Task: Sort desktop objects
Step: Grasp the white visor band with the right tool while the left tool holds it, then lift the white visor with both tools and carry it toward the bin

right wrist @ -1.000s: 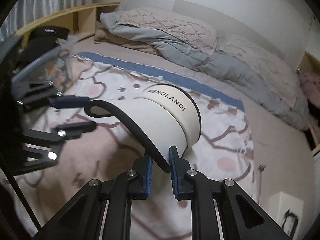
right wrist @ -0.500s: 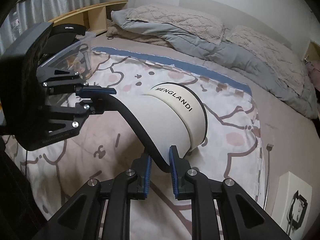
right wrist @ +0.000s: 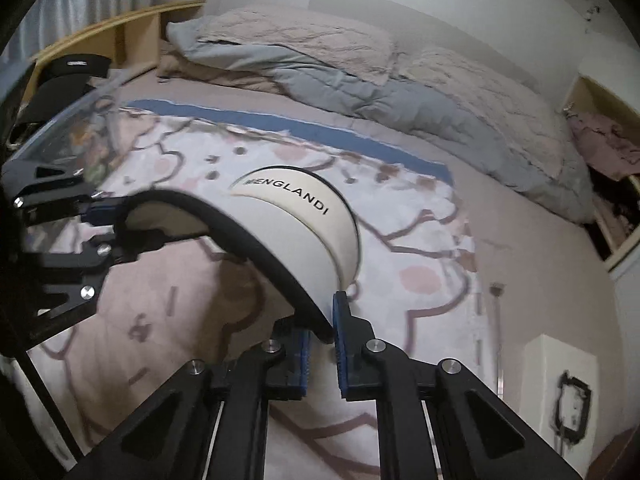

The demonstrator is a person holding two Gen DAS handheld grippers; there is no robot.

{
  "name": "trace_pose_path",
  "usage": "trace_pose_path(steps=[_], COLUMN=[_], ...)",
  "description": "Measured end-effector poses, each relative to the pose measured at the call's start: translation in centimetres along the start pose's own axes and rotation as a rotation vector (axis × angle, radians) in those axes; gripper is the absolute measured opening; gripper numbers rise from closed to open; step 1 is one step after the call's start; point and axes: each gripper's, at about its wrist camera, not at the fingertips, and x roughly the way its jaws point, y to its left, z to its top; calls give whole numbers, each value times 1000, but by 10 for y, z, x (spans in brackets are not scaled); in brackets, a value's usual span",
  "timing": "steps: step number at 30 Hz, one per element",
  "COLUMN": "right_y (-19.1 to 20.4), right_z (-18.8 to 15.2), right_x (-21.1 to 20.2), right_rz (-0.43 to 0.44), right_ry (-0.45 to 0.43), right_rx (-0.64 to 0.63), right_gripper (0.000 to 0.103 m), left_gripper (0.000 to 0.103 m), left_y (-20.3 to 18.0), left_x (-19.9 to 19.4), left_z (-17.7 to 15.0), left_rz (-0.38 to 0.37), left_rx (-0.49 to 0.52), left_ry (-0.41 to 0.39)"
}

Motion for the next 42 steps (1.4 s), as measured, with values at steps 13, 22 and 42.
trace_pose_path(steps=[13, 22, 42], right_y=[3, 21, 96], right_z=[-5, -6, 43], right_x=[-1, -10, -90], right_rz=[5, -105, -295], right_ry=[12, -50, -513], right_rx=[-30, -137, -381], right_gripper=[9, 5, 6], left_gripper=[36, 7, 6], left_y=[-6, -4, 72], left_x=[-11, -19, -135], left_z=[14, 14, 8], left_rz=[-11, 59, 327], left_rx=[25, 59, 44], left_ry=[-76, -125, -367])
